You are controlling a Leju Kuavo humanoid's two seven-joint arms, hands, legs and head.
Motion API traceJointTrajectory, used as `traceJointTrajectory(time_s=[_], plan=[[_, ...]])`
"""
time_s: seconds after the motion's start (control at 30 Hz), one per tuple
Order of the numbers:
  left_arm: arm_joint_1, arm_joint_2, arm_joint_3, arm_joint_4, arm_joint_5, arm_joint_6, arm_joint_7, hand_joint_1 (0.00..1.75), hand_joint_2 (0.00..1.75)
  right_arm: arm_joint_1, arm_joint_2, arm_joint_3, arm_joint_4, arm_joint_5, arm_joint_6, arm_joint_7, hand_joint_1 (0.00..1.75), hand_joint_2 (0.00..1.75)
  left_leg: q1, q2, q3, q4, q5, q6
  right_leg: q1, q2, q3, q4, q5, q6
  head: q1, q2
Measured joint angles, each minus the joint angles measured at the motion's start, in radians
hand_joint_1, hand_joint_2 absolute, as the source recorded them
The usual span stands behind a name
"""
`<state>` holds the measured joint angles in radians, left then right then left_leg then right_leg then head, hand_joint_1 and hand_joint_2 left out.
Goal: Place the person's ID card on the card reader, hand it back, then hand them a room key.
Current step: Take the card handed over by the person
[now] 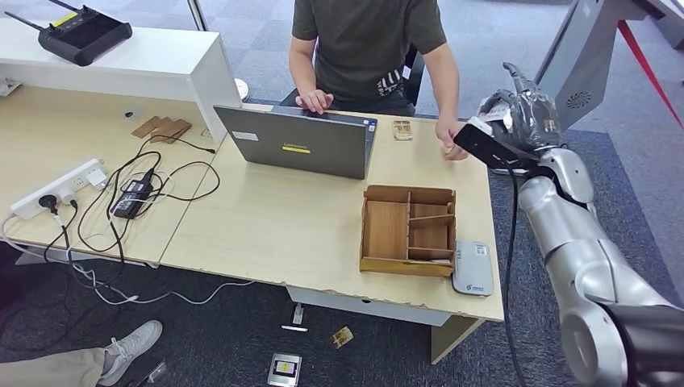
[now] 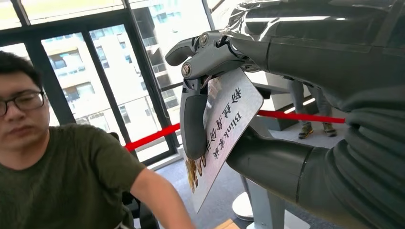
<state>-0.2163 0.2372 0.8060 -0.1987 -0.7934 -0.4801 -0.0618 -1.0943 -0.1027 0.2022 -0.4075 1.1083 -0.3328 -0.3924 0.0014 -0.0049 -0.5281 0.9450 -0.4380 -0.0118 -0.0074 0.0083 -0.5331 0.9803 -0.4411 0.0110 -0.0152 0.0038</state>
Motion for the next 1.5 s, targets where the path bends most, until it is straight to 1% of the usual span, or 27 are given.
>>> traceJointTrajectory(time_s=[0.17, 0.3, 0.43, 0.67, 0.9, 1.13, 1.23, 1.37, 1.5], plan=[[0.021, 0.0, 0.002, 0.0, 0.013, 0.008, -0.012, 0.0, 1.75, 0.011, -0.043, -0.015, -0.037, -0.037, 0.006, -0.001, 1.75, 1.75, 0.0, 0.0, 0.0, 0.0, 0.0, 0.0, 0.0, 0.0, 0.0, -0.001, 0.0, 0.0, 0.0, 0.0], [0.036, 0.001, 0.006, 0.0, 0.019, 0.012, -0.016, 0.0, 1.75, 0.048, -0.083, -0.028, -0.071, -0.051, 0.023, 0.01, 1.75, 1.75, 0.0, 0.0, 0.0, 0.0, 0.0, 0.0, 0.0, 0.0, 0.0, -0.001, 0.0, 0.0, 0.0, 0.0], [0.043, 0.002, 0.014, 0.0, 0.028, 0.016, -0.019, 0.0, 1.75, 0.084, -0.111, -0.036, -0.098, -0.056, 0.04, 0.018, 1.75, 1.75, 0.0, 0.0, 0.0, 0.0, 0.0, 0.0, 0.0, 0.0, 0.0, -0.001, 0.0, 0.0, 0.0, 0.0], [0.076, 0.002, 0.037, 0.0, 0.051, 0.022, -0.036, 0.0, 1.75, 0.196, -0.148, -0.056, -0.128, -0.065, 0.065, 0.035, 1.75, 1.75, 0.001, 0.0, 0.0, 0.0, -0.001, 0.0, 0.001, 0.0, 0.0, -0.001, 0.0, 0.0, 0.0, 0.0], [0.081, 0.003, 0.054, 0.0, 0.051, 0.037, -0.032, 0.0, 1.75, 0.301, -0.167, -0.083, -0.153, -0.096, 0.119, 0.04, 1.75, 1.75, 0.001, 0.0, -0.001, 0.0, -0.001, 0.0, 0.001, 0.0, 0.0, -0.001, 0.0, 0.0, 0.0, 0.0], [0.082, 0.003, 0.067, 0.0, 0.044, 0.038, -0.029, 0.0, 1.75, 0.413, -0.173, -0.115, -0.19, -0.144, 0.215, 0.004, 1.75, 1.75, 0.001, 0.0, -0.001, 0.0, -0.001, 0.0, 0.001, 0.0, 0.0, -0.001, 0.0, 0.0, 0.0, 0.0], [0.082, 0.006, 0.071, 0.0, 0.041, 0.039, -0.023, 0.0, 1.75, 0.479, -0.177, -0.124, -0.239, -0.155, 0.259, 0.013, 1.75, 1.75, 0.001, -0.001, -0.001, 0.0, -0.001, 0.0, 0.001, 0.0, 0.0, -0.001, 0.0, 0.0, 0.0, 0.0], [0.082, 0.011, 0.077, 0.0, 0.037, 0.039, -0.019, 0.0, 1.75, 0.569, -0.186, -0.13, -0.334, -0.167, 0.331, 0.048, 1.75, 1.75, 0.001, -0.001, -0.001, 0.0, -0.001, 0.0, 0.001, 0.0, 0.0, -0.001, 0.0, 0.0, 0.0, 0.0], [0.082, 0.016, 0.082, 0.0, 0.039, 0.04, -0.012, 0.0, 1.75, 0.646, -0.192, -0.134, -0.431, -0.17, 0.374, 0.068, 1.75, 1.75, 0.001, 0.0, -0.001, 0.0, -0.001, 0.0, 0.001, 0.0, 0.0, -0.001, 0.0, 0.0, 0.0, 0.0]])
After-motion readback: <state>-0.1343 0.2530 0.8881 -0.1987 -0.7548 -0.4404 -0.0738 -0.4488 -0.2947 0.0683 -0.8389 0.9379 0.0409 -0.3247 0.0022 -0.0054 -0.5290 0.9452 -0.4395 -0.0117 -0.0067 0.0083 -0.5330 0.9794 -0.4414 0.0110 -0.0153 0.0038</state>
